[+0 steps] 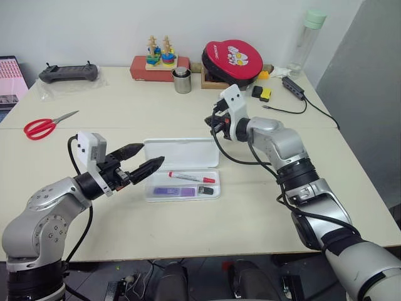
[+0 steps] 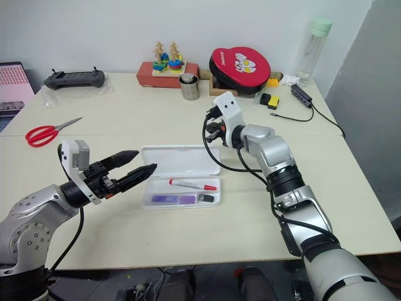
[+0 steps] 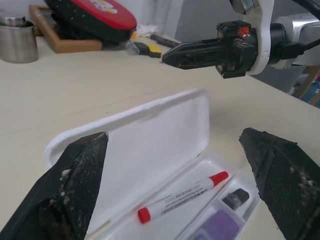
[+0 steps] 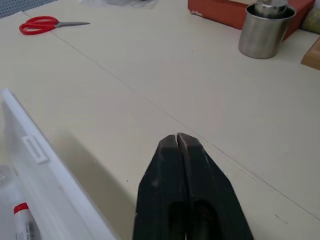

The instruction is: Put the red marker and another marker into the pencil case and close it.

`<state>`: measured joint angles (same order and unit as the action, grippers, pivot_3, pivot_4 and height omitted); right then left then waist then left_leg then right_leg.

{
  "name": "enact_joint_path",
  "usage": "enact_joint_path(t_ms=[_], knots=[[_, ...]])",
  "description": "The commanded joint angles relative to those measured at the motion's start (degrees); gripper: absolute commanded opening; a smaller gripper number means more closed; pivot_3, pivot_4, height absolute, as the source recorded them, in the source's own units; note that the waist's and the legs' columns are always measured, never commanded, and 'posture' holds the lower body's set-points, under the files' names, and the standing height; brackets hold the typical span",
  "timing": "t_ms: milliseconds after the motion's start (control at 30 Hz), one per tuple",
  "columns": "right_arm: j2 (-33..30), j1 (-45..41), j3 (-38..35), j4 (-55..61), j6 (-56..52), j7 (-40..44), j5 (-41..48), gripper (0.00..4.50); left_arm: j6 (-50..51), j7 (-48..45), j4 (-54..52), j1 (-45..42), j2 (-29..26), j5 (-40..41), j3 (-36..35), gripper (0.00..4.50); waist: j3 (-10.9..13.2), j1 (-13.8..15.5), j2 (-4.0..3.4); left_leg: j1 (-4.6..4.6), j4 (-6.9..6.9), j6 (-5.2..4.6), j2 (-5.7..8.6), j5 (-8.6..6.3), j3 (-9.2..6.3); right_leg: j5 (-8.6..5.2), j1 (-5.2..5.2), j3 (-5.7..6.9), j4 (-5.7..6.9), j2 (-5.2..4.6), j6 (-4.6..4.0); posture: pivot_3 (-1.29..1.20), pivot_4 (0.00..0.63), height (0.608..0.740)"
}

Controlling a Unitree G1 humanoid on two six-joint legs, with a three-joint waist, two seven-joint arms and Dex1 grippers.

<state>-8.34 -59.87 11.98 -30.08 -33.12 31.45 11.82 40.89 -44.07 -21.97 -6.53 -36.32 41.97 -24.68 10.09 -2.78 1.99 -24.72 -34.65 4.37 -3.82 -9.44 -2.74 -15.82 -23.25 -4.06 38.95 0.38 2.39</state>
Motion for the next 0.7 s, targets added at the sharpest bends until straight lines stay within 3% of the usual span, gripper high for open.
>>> enact_joint_path(t_ms=[33,367,567,700], knots=[[-0.06,-0.01,3.03,3.51,-0.18,6.56,-0.83,0.04,0.20,1.02,-5.02,1.38,-1.33,3.12,-2.42,4.50,0.00,0.01,-0.01,0.00,0.01,0.00,0.00,0.00,-0.01,0.00,-0.01,0.00,0.00,0.00,0.00,0.00,0.150,0.740],[-5.76,10.05,12.80,22.49,-6.13,20.10,-0.71,0.04,1.50,1.38,-6.42,2.79,-4.72,7.14,-3.67,4.50,-0.01,-0.22,0.02,0.05,0.07,0.01,-0.03,-0.01,-0.02,-0.11,-0.01,0.03,0.02,0.01,0.03,0.00,0.150,0.740],[-8.29,16.42,21.88,24.52,-4.60,20.43,-7.28,0.04,1.16,1.28,-6.52,4.09,-5.69,6.09,-0.65,4.50,0.00,-0.42,-0.01,0.08,0.06,0.01,-0.03,0.00,0.02,-0.23,-0.01,-0.01,0.02,0.01,-0.15,0.00,0.150,0.740],[-7.39,17.99,20.99,23.04,-3.52,19.25,-8.23,0.04,0.70,2.04,-5.63,2.92,-5.40,5.59,1.23,4.50,-0.08,-0.43,0.07,0.22,0.08,0.01,-0.05,-0.01,0.03,-0.25,0.06,-0.01,0.03,0.01,-0.16,0.00,0.150,0.740]])
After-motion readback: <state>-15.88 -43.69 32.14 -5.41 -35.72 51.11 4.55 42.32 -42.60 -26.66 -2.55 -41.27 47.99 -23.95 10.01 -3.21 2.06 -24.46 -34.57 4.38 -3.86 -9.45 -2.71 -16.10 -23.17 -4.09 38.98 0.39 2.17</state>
